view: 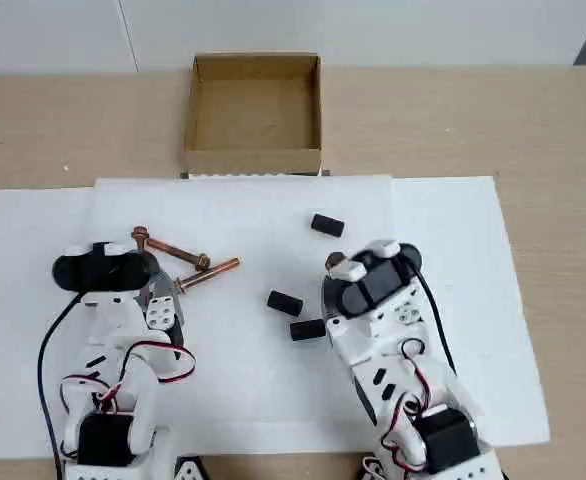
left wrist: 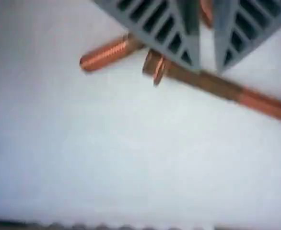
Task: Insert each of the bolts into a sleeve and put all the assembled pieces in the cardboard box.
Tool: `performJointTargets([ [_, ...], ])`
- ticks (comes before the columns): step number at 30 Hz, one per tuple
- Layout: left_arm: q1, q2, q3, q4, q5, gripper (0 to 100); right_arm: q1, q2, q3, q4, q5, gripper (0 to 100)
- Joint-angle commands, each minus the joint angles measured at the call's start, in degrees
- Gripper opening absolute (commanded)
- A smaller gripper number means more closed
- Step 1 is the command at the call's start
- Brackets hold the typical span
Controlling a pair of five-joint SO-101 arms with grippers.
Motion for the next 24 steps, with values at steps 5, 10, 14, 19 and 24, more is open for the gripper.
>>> performJointTargets([
  [5, -0.5, -0.6, 3.0, 0.1, -0.4, 1, 0.9, 21.9, -20.6, -0.3, -3.1, 0.3],
  [10, -0.5, -0.6, 5.5, 0.2, -0.4, 1, 3.6, 35.5, -31.6, -0.3, -6.5, 0.3],
  [14, -0.5, -0.6, 8.0, -0.1, -0.4, 1, 3.7, 41.1, -36.6, -0.7, -6.5, 0.3],
  [19, -0.6, -0.6, 7.9, -0.1, -0.2, 1, 3.7, 45.3, -37.8, -8.0, -6.1, 0.3],
  [24, -1.1, -0.6, 7.9, 0.1, -0.1, 1, 3.5, 51.4, -39.1, -14.6, -6.2, 0.3],
])
